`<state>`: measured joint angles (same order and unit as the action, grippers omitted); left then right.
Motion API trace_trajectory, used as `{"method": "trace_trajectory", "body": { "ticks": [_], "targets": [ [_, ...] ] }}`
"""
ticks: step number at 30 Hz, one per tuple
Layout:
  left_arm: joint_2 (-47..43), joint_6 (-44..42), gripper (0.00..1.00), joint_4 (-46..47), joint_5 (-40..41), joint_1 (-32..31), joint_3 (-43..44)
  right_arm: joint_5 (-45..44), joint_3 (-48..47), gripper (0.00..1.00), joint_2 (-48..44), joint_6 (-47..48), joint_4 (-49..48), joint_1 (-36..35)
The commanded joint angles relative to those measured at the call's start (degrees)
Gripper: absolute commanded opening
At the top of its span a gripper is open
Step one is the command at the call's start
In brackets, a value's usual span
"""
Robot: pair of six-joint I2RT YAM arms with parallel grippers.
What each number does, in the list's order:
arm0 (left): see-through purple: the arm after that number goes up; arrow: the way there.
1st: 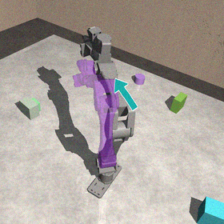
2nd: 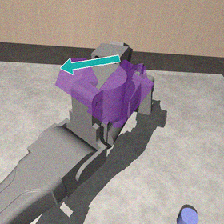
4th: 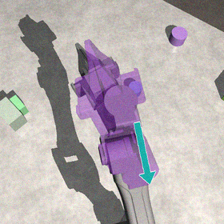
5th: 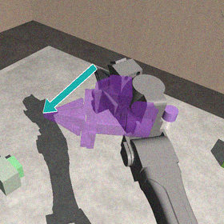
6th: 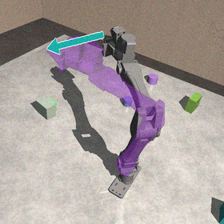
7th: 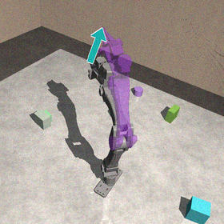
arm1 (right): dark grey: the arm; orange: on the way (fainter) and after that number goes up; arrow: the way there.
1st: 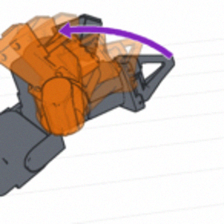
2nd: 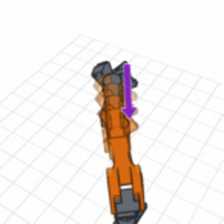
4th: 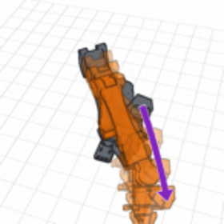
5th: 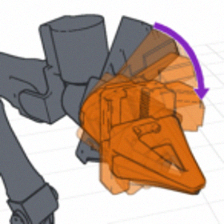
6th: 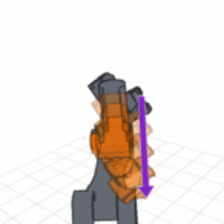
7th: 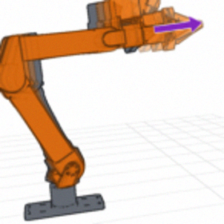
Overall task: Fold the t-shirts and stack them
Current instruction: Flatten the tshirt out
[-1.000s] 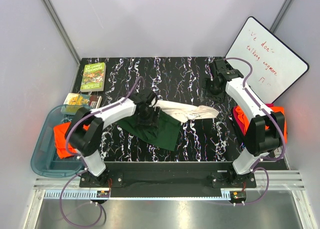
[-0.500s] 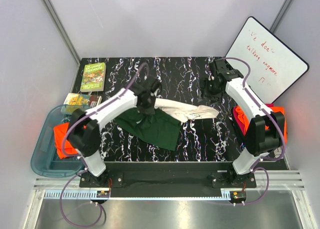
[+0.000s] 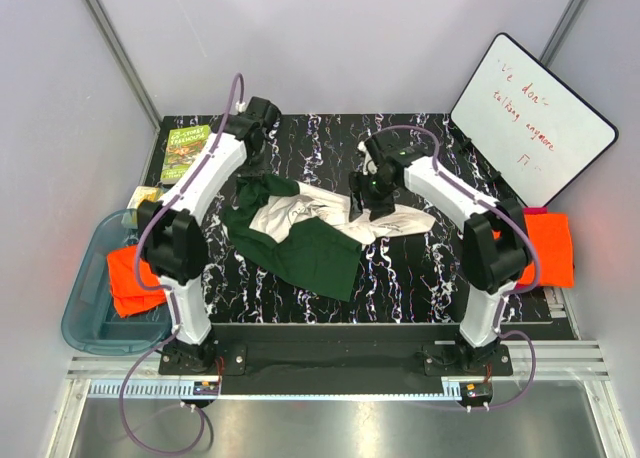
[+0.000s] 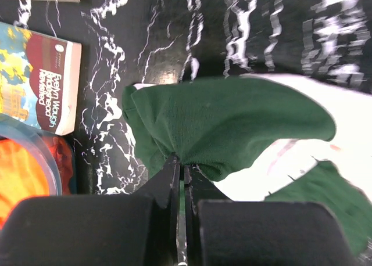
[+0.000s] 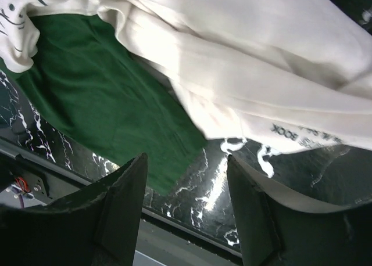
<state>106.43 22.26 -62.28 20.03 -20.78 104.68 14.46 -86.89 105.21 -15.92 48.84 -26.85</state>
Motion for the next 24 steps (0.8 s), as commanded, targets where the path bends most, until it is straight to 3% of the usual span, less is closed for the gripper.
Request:
{"method": "trace_trajectory", "body": {
  "ticks": [1,11,21,24],
  "targets": [
    [3.9,-1.6,0.00,-2.1,2.6,1.4,6.2,1.4,-5.7,0.64,3.9,-1.1,-3.4,-2.5],
    [5.7,-2.7,0.00,-3.8,0.1,2.5,14.5,-8.3,-13.9,0.63,13.8,-1.6,-5.2,-4.3],
    [-4.6,-2.8,0.00,-3.6,6.0,3.1,16.0,-24.1,-20.9,0.65,16.9,-1.2,-4.6,-4.6],
    [-8.4,-2.6,0.00,-0.2,6.9,3.5,12.9,-29.9,-20.3,0.66,17.4,-2.3,-2.8,-4.6]
  ]
}}
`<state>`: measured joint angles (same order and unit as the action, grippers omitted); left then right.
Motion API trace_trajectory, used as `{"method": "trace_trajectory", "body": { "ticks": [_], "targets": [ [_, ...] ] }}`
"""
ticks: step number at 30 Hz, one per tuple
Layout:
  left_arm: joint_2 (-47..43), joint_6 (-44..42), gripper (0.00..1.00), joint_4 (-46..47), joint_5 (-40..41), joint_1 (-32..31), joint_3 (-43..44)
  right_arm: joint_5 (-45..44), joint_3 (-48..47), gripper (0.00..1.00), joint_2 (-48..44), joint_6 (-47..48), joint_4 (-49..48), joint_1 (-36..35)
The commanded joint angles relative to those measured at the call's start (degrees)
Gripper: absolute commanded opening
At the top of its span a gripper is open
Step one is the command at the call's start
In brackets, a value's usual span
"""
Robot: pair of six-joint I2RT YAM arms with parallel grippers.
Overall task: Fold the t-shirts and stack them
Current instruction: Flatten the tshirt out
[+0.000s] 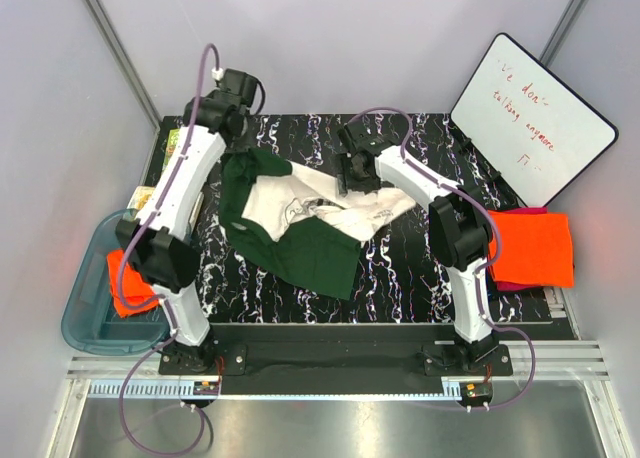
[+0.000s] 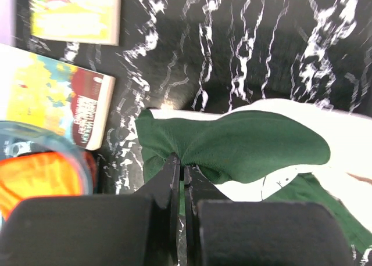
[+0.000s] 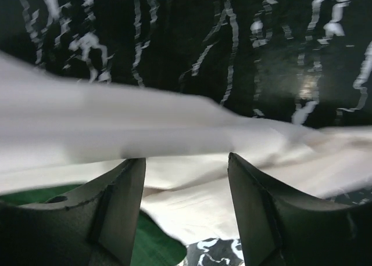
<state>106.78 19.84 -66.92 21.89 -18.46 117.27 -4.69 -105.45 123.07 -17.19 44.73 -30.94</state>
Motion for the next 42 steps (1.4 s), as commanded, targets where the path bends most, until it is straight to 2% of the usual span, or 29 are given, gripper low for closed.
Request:
{"method": "trace_trajectory", "body": {
  "ticks": [1,5,9,15,25,30,35,39,41,42],
  "targets": [
    [-9.6,-0.9,0.00,5.4,4.9,1.3,-0.5,-13.9,-1.5,0.66,0.2,-1.5,1.8,-0.5],
    [-14.0,-1.6,0.00,9.5,6.6,1.5,-4.9,-19.5,-1.2,0.67,0.9,-4.7,4.5,-0.5],
    [-14.1,-3.8,0.00,10.2,6.1,2.9,-6.1,-19.1,-0.5,0.67,0.9,-5.8,5.1,-0.5],
    [-13.8,-3.8,0.00,10.2,3.4,3.2,-8.0,-11.9,-3.0,0.67,1.1,-5.3,4.9,-0.5],
    [-12.8,-4.2,0.00,10.0,1.8,3.2,-10.7,9.0,-5.7,0.64,-0.2,-9.7,3.4,-0.5],
    [-12.2,-4.3,0.00,10.1,1.4,3.2,-11.7,13.6,-4.3,0.61,2.6,-12.0,1.7,-0.5],
    [-11.8,-4.8,0.00,10.2,1.7,3.2,-12.0,16.1,-4.0,0.49,5.4,-12.8,1.2,-0.5],
    [-11.4,-5.6,0.00,10.3,2.2,3.2,-11.5,18.0,-5.6,0.33,7.0,-12.3,1.1,-0.5],
    [-11.2,-6.1,0.00,10.2,2.8,3.3,-11.2,18.4,-6.2,0.09,7.4,-12.0,1.2,-0.5],
    [-11.1,-6.3,0.00,10.2,3.0,3.3,-11.0,18.1,-6.5,0.00,7.2,-11.8,1.3,-0.5]
  ]
}}
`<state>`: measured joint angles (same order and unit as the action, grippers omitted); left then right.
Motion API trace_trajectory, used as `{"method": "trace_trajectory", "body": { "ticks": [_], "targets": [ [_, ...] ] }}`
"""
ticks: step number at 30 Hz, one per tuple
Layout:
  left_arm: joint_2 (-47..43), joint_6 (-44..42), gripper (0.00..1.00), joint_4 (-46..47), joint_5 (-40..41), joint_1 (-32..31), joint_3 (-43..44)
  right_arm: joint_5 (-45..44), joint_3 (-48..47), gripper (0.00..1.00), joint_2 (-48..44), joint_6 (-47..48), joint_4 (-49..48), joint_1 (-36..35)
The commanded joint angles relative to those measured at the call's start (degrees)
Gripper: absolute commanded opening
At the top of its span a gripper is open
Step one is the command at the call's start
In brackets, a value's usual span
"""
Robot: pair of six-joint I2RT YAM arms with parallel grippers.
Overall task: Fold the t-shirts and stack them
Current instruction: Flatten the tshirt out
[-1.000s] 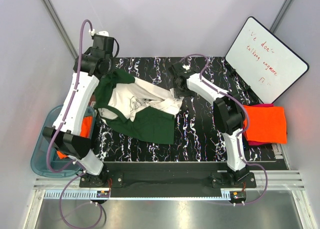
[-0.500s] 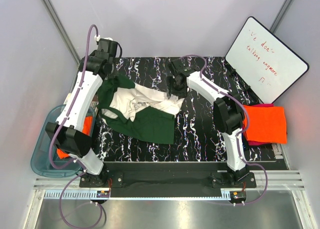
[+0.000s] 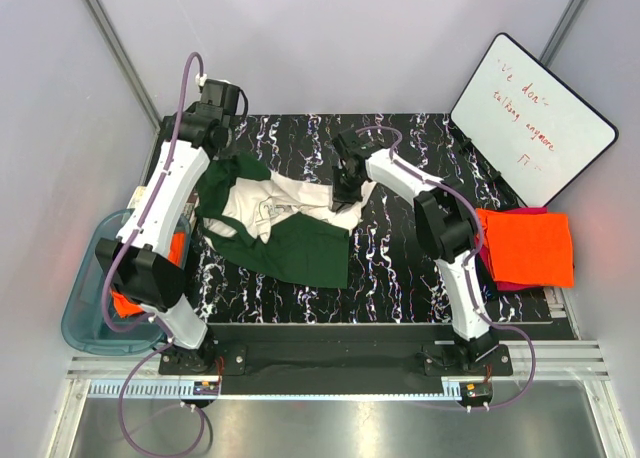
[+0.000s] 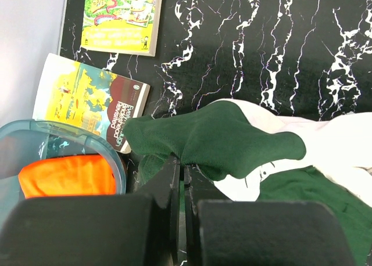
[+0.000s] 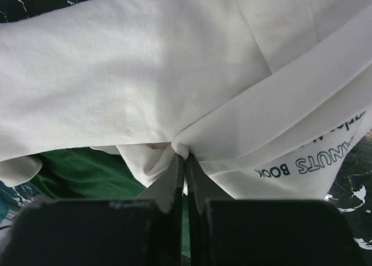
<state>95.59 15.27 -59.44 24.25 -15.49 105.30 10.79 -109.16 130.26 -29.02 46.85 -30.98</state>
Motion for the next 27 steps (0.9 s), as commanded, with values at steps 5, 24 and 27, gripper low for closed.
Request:
{"method": "trace_trajectory", "body": {
  "ticks": [5,24,27],
  "targets": [
    [-0.1,-1.8,0.00,2.6,1.1,1.4,1.1,-3.3,-0.8,0.00,-5.2,1.3,1.6,-0.2],
    [0.9,-1.3,0.00,2.7,-0.2,2.8,-0.8,-32.1,20.0,0.00,-17.0,2.5,24.1,9.0],
    [0.8,-1.2,0.00,2.4,-0.7,2.8,-0.6,-36.0,17.6,0.07,-14.9,0.6,27.1,9.2]
  ]
}}
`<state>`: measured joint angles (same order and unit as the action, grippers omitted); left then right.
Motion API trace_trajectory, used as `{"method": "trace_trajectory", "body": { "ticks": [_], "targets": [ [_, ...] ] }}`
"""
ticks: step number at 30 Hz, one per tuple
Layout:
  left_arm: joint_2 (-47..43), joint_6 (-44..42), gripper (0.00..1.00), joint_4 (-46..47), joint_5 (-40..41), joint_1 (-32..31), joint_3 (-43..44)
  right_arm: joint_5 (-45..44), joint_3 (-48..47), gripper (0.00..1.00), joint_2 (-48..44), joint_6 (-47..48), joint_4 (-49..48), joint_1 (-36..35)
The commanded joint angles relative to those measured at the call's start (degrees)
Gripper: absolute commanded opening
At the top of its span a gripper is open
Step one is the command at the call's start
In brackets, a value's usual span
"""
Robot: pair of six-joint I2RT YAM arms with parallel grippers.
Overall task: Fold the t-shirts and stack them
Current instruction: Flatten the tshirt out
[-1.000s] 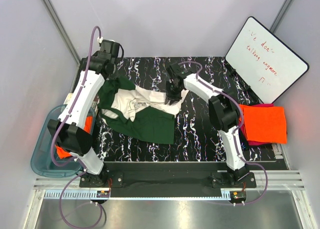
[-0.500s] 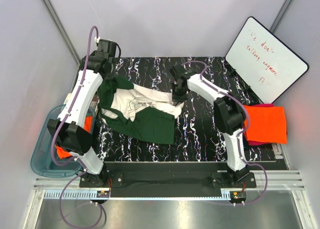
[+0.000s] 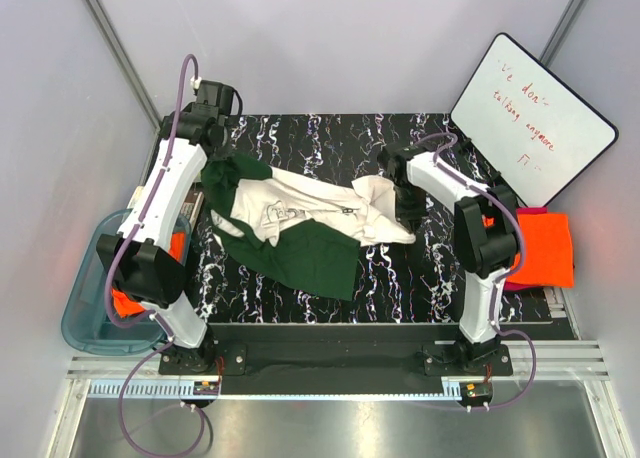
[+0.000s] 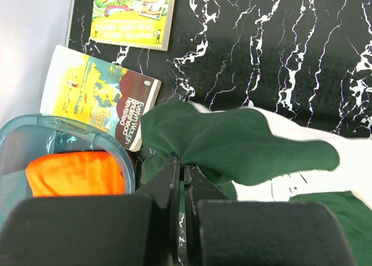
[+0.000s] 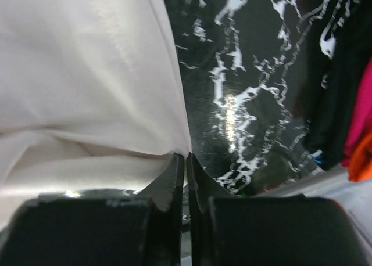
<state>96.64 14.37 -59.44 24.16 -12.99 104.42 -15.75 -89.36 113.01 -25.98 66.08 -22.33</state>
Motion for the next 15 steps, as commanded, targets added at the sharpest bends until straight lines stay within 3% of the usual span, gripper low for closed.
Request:
{"method": "trace_trajectory", "body": {
  "ticks": [1,3,5,7,8,13,15],
  "targets": [
    [-0.3,-0.3,0.00,2.5,-0.6,0.3,0.2,-9.5,-3.2,0.10,2.1,-2.4,7.8,0.5],
    [-0.4,-0.3,0.00,2.3,-0.9,0.3,0.1,-8.5,-6.7,0.19,0.9,-1.6,6.6,0.4],
    [-0.6,-0.2,0.00,2.2,-1.2,0.3,-0.3,-7.2,-11.0,0.52,-0.3,-0.3,5.0,0.5],
    [-0.8,-0.2,0.00,2.2,-1.6,0.3,-0.5,-5.4,-13.5,0.60,-1.0,1.1,2.4,0.5],
    [-0.8,0.0,0.00,2.2,-1.8,0.3,-0.6,-4.7,-15.9,0.75,-1.1,1.5,1.9,0.5],
    [-0.8,0.4,0.00,2.2,-3.2,0.3,-1.1,2.3,-21.5,0.73,2.9,4.6,-3.7,0.5],
    [-0.6,0.4,0.00,2.2,-3.5,0.3,-1.3,6.3,-26.8,0.73,9.0,4.8,-3.2,0.5]
  ]
}}
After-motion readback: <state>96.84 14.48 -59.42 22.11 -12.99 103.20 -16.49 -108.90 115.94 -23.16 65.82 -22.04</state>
